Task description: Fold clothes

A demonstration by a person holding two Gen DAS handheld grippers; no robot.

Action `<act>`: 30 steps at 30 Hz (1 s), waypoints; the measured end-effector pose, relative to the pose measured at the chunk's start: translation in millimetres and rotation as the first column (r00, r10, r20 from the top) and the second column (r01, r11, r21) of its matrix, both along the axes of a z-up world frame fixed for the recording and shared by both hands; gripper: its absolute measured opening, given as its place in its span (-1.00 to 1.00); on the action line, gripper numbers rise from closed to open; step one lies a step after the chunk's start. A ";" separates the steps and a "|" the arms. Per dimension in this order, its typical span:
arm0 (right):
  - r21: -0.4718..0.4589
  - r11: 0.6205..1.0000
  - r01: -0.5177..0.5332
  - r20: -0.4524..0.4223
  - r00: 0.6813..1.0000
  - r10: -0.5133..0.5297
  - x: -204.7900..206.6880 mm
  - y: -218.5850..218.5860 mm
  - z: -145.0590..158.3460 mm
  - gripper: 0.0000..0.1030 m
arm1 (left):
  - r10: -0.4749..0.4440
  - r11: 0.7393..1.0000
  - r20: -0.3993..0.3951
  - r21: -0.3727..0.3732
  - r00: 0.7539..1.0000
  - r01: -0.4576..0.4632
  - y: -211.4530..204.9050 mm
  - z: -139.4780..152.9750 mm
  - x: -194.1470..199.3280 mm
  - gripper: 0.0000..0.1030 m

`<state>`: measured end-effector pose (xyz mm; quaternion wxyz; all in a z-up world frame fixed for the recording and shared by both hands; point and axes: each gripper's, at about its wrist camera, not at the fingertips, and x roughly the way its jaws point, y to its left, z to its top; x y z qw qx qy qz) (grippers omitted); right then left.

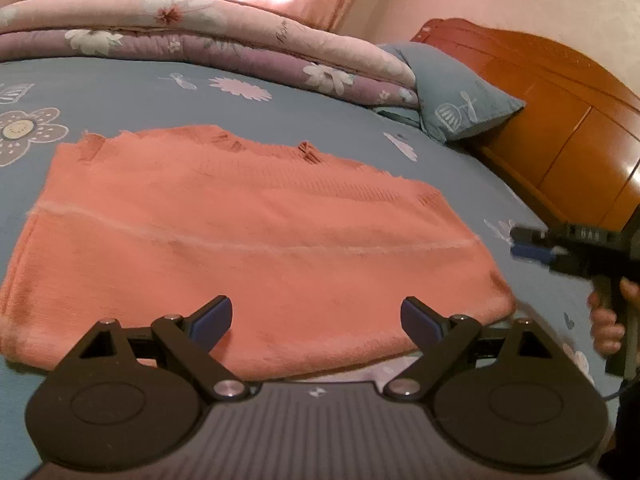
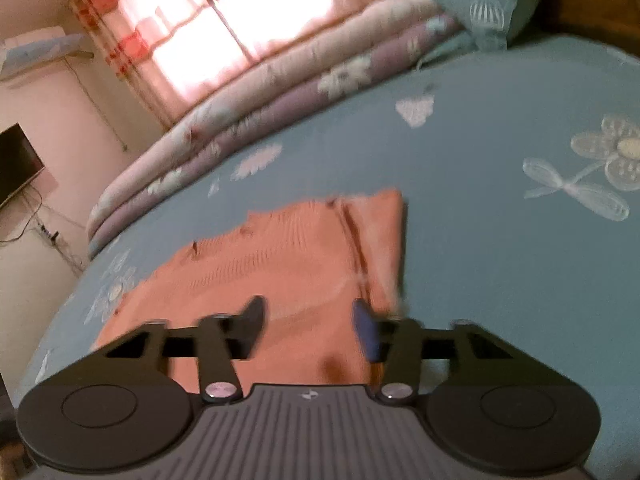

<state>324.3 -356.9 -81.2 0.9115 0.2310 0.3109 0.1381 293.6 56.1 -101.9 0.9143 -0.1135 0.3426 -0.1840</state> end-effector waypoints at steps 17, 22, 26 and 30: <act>-0.259 0.963 0.068 -0.147 0.983 -0.109 141.8 63.9 -12.8 -0.83 | -0.053 0.999 -0.049 -0.013 0.997 0.052 -2.2 -13.2 1.6 0.77; -0.177 0.979 0.096 -0.155 0.980 -0.125 144.3 51.1 -30.0 -0.92 | -0.052 0.999 -0.049 -0.009 0.997 0.051 -2.9 -13.4 1.2 0.78; -0.138 0.978 0.158 -0.160 0.971 -0.180 143.2 43.8 -18.2 -0.71 | -0.050 0.999 -0.050 -0.016 0.998 0.049 -1.6 -12.5 1.3 0.78; -0.176 0.975 0.132 -0.104 0.983 -0.152 144.6 60.1 0.8 -0.59 | -0.045 0.999 -0.050 -0.024 0.998 0.044 0.0 -11.8 1.3 0.78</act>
